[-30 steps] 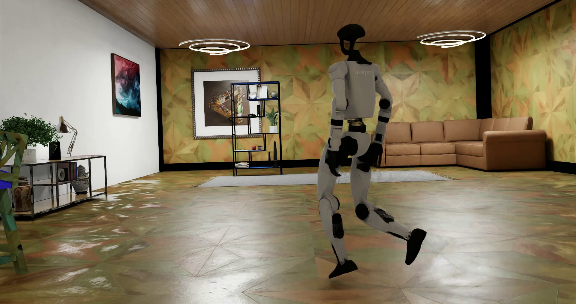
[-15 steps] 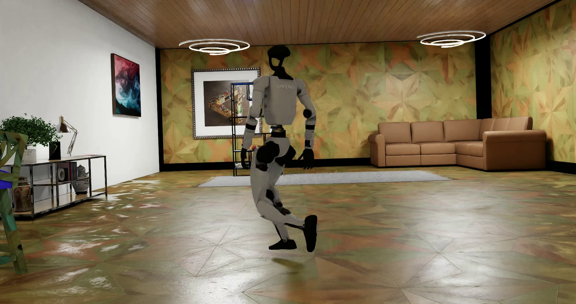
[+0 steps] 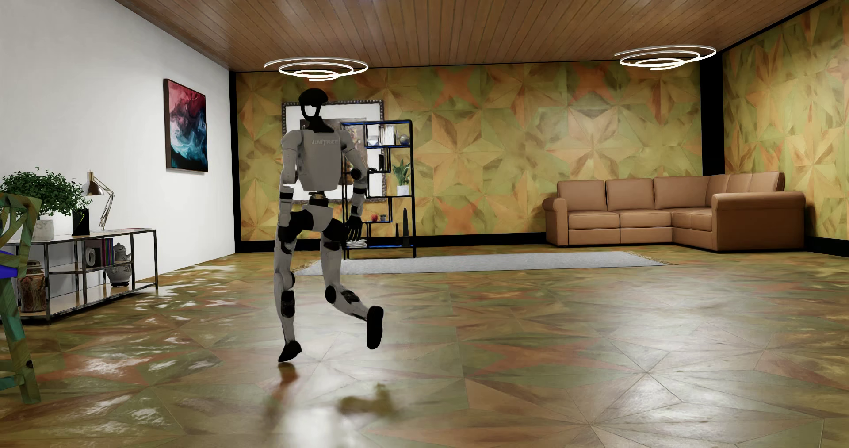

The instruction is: Move towards the shelves

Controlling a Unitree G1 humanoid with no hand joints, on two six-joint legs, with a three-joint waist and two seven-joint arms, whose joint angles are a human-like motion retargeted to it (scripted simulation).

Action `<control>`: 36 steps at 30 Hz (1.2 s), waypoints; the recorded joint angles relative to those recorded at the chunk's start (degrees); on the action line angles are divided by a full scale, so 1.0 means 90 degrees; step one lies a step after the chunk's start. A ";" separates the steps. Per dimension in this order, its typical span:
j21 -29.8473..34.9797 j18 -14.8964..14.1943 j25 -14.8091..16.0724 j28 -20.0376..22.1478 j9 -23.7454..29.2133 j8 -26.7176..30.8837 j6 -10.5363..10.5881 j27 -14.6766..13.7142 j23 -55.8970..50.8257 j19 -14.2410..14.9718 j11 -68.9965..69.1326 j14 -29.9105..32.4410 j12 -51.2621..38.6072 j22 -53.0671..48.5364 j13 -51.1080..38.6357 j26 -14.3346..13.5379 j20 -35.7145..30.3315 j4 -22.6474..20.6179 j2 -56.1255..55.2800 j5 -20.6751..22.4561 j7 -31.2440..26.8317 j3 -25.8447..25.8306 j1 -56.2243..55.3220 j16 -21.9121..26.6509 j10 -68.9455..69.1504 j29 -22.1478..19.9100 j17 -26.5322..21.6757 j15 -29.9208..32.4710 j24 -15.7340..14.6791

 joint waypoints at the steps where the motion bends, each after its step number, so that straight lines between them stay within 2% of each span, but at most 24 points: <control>1: 0.0154 0.0000 0.0000 0.0000 0.0044 0.0000 0.0071 0.0000 0.0017 0.0000 0.0501 -0.0481 -0.0190 -0.0101 0.0109 0.0000 0.0007 -0.0040 -0.0696 0.0202 0.0000 -0.0404 0.0731 0.0044 -0.0394 0.0000 -0.0028 -0.0879 0.0000; 3: 0.0300 0.0000 0.0000 0.0000 0.0153 0.0000 0.0264 0.0000 0.0257 0.0000 -0.0045 -0.1401 -0.0371 -0.0855 0.0431 0.0000 0.0053 0.0070 -0.1765 0.0547 0.0000 -0.1268 0.2256 0.0272 -0.1184 0.0000 -0.0110 -0.1409 0.0000; 7: 0.0299 0.0000 0.0000 0.0000 -0.0085 0.0000 0.0402 0.0000 0.0811 0.0000 -0.4421 -0.3692 -0.0934 -0.2023 0.0980 0.0000 0.0667 0.0442 -0.3045 0.0407 0.0000 -0.2362 0.4374 0.0472 -0.1801 0.0000 -0.0289 -0.1095 0.0000; 8: 0.0361 0.0000 0.0000 0.0000 -0.0180 0.0000 0.0367 0.0000 0.0984 0.0000 -0.5235 -0.3854 -0.1101 -0.2211 0.1061 0.0000 0.0842 0.0483 -0.3082 0.0356 0.0000 -0.2484 0.4638 0.0510 -0.1795 0.0000 -0.0295 -0.0421 0.0000; 9: 0.0335 0.0000 0.0000 0.0000 -0.0298 0.0000 0.0319 0.0000 0.1131 0.0000 -0.7805 -0.3711 -0.1241 -0.2300 0.1138 0.0000 0.0960 0.0469 -0.3284 0.0335 0.0000 -0.2475 0.4779 0.0505 -0.1906 0.0000 -0.0298 0.2658 0.0000; 10: 0.0367 0.0000 0.0000 0.0000 -0.0240 0.0000 0.0290 0.0000 0.1320 0.0000 -0.5300 -0.3246 -0.1242 -0.2373 0.1178 0.0000 0.1087 0.0570 -0.3483 0.0426 0.0000 -0.2424 0.5016 0.0488 -0.1794 0.0000 -0.0290 -0.0091 0.0000; 11: 0.0495 0.0000 0.0000 0.0000 -0.0180 0.0000 0.0323 0.0000 0.1521 0.0000 -0.4480 -0.2463 -0.1114 -0.2286 0.1160 0.0000 0.1237 0.0746 -0.3563 0.0565 0.0000 -0.2380 0.5177 0.0409 -0.1291 0.0000 -0.0306 -0.1386 0.0000; 12: 0.0346 0.0000 0.0000 0.0000 -0.0252 0.0000 0.0406 0.0000 0.1590 0.0000 -0.3679 -0.1447 -0.1001 -0.1969 0.1173 0.0000 0.1281 0.1013 -0.3830 0.0679 0.0000 -0.2268 0.4788 0.0264 -0.0161 0.0000 -0.0263 -0.1215 0.0000; 13: 0.0439 0.0000 0.0000 0.0000 -0.0062 0.0000 0.0459 0.0000 0.1700 0.0000 -0.2945 -0.0804 -0.0870 -0.1440 0.1008 0.0000 0.1211 0.1286 -0.3593 0.1025 0.0000 -0.2147 0.4430 0.0167 0.1336 0.0000 -0.0253 -0.1506 0.0000; 15: 0.0687 0.0000 0.0000 0.0000 0.0048 0.0000 0.0297 0.0000 0.1188 0.0000 -0.3239 -0.1065 -0.0758 -0.0615 0.0635 0.0000 0.0600 0.1250 -0.2665 0.1614 0.0000 -0.1779 0.2730 0.0230 0.4652 0.0000 -0.0200 -0.1727 0.0000; 16: 0.0581 0.0000 0.0000 0.0000 0.0067 0.0000 0.0122 0.0000 0.0715 0.0000 -0.3655 -0.1168 -0.0604 -0.0384 0.0584 0.0000 0.0199 0.1137 -0.2003 0.1757 0.0000 -0.1319 0.2007 0.0276 0.5275 0.0000 -0.0140 -0.1485 0.0000; 18: 0.0365 0.0000 0.0000 0.0000 0.0064 0.0000 -0.0088 0.0000 -0.0144 0.0000 -0.4644 -0.0589 -0.0109 -0.0057 0.0331 0.0000 0.0053 0.0874 -0.0558 0.1816 0.0000 -0.0557 0.0708 0.0189 0.4497 0.0000 -0.0052 -0.1030 0.0000; 20: 0.0290 0.0000 0.0000 0.0000 0.0044 0.0000 -0.0167 0.0000 -0.0818 0.0000 -0.5313 0.0546 0.0355 -0.0088 0.0054 0.0000 -0.0111 0.0843 0.0553 0.1549 0.0000 0.0194 -0.0106 0.0142 0.1876 0.0000 -0.0017 -0.0570 0.0000; 21: 0.0255 0.0000 0.0000 0.0000 -0.0015 0.0000 -0.0119 0.0000 -0.1155 0.0000 -0.5514 0.0741 0.0554 -0.0080 -0.0086 0.0000 -0.0094 0.0913 0.0998 0.1367 0.0000 0.0377 -0.0428 0.0066 0.0558 0.0000 -0.0063 -0.0461 0.0000; 22: 0.0237 0.0000 0.0000 0.0000 -0.0070 0.0000 0.0024 0.0000 -0.1539 0.0000 -0.5577 -0.0058 0.0714 -0.0192 -0.0204 0.0000 -0.0148 0.1041 0.1484 0.1221 0.0000 0.0410 -0.0617 0.0015 -0.0611 0.0000 -0.0171 -0.0214 0.0000; 24: 0.0010 0.0000 0.0000 0.0000 -0.0215 0.0000 0.0169 0.0000 -0.2231 0.0000 -0.5504 -0.2645 0.0708 -0.0098 -0.0268 0.0000 -0.0087 0.1348 0.1844 0.0774 0.0000 0.0695 -0.1108 -0.0103 -0.1649 0.0000 -0.0327 0.0385 0.0000; 25: -0.0081 0.0000 0.0000 0.0000 -0.0160 0.0000 0.0158 0.0000 -0.2311 0.0000 -0.5389 -0.2819 0.0694 -0.0152 -0.0279 0.0000 -0.0009 0.1397 0.2082 0.0488 0.0000 0.0901 -0.1228 -0.0068 -0.1561 0.0000 -0.0319 0.0964 0.0000; 26: -0.0114 0.0000 0.0000 0.0000 -0.0222 0.0000 0.0108 0.0000 -0.2145 0.0000 -0.5227 -0.2051 0.0623 -0.0088 -0.0217 0.0000 0.0009 0.1297 0.2239 0.0326 0.0000 0.0934 -0.1428 -0.0013 -0.1297 0.0000 -0.0247 0.1625 0.0000; 28: -0.0104 0.0000 0.0000 0.0000 -0.0521 0.0000 -0.0087 0.0000 -0.1344 0.0000 -0.3898 0.0202 0.0393 0.0106 0.0024 0.0000 0.0070 0.0780 0.1718 0.0069 0.0000 0.0609 -0.1846 0.0067 -0.0192 0.0000 -0.0051 0.3466 0.0000; 29: 0.0008 0.0000 0.0000 0.0000 -0.0343 0.0000 -0.0182 0.0000 -0.0843 0.0000 -0.2637 0.0196 0.0186 0.0161 0.0046 0.0000 0.0069 0.0474 0.1191 0.0018 0.0000 0.0416 -0.1559 0.0144 0.0412 0.0000 0.0017 0.3245 0.0000; 31: 0.0449 0.0000 0.0000 0.0000 0.0017 0.0000 -0.0098 0.0000 -0.0050 0.0000 -0.0240 -0.0281 -0.0348 0.0111 -0.0032 0.0000 0.0225 0.0038 -0.0255 0.0196 0.0000 -0.0058 -0.0004 0.0255 0.0064 0.0000 0.0030 0.0140 0.0000; 32: 0.0520 0.0000 0.0000 0.0000 0.0019 0.0000 0.0084 0.0000 0.0133 0.0000 0.0164 -0.0722 -0.0597 0.0015 0.0092 0.0000 0.0198 0.0039 -0.1064 0.0365 0.0000 -0.0405 0.0789 0.0308 -0.0330 0.0000 -0.0020 -0.1012 0.0000; 34: 0.0589 0.0000 0.0000 0.0000 0.0224 0.0000 0.0390 0.0000 0.0397 0.0000 -0.0927 -0.1734 -0.0844 -0.0786 0.0409 0.0000 0.0247 0.0258 -0.1946 0.0543 0.0000 -0.1234 0.2647 0.0569 -0.1284 0.0000 -0.0199 -0.1756 0.0000; 36: 0.0370 0.0000 0.0000 0.0000 0.0214 0.0000 0.0578 0.0000 0.0605 0.0000 -0.3025 -0.2747 -0.1373 -0.1164 0.0621 0.0000 0.0676 0.0502 -0.2788 0.0465 0.0000 -0.1834 0.3851 0.0637 -0.1894 0.0000 -0.0347 -0.1537 0.0000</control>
